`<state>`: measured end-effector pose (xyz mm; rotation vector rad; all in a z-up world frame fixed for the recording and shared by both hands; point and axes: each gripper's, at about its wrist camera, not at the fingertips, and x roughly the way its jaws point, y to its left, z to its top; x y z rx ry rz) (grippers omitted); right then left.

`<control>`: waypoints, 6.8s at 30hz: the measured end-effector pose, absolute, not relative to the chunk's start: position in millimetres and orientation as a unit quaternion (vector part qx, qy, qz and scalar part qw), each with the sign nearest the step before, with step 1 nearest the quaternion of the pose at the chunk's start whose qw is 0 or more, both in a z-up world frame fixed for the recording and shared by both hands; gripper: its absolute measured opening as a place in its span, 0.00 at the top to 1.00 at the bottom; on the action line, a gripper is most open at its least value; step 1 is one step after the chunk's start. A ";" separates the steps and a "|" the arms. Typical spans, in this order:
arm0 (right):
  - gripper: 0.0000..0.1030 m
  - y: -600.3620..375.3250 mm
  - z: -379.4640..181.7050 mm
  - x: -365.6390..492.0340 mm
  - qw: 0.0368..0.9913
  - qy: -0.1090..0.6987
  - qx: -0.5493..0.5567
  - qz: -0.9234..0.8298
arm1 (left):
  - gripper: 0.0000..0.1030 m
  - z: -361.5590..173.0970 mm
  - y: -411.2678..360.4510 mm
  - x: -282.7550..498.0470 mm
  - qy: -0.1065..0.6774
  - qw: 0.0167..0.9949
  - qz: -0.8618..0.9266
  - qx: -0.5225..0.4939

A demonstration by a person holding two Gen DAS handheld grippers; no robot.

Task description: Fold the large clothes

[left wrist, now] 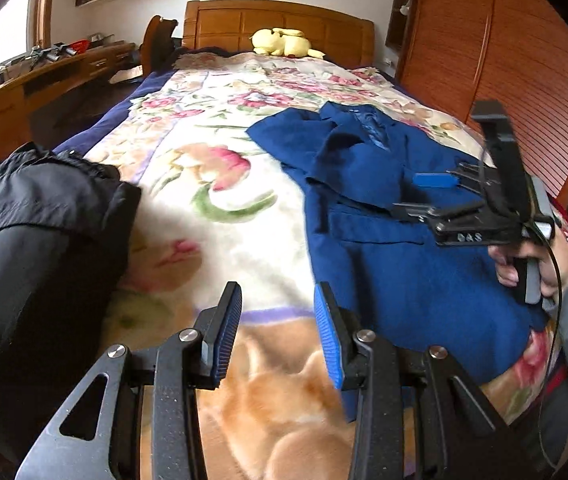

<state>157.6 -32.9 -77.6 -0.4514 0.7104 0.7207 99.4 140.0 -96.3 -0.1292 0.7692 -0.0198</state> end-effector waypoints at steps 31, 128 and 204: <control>0.92 -175.2 -36.9 145.3 0.902 0.300 -0.112 0.291 | 0.63 -91.2 101.2 87.2 0.366 0.929 -0.031 -0.033; 0.69 -252.0 -125.0 185.3 0.872 0.460 -0.091 0.140 | 0.63 -79.3 -37.9 134.4 0.338 0.928 -0.156 -0.005; 0.86 -178.0 129.4 206.4 0.937 0.233 -0.157 0.207 | 0.63 -63.5 -12.3 124.4 0.307 0.942 -0.134 -0.023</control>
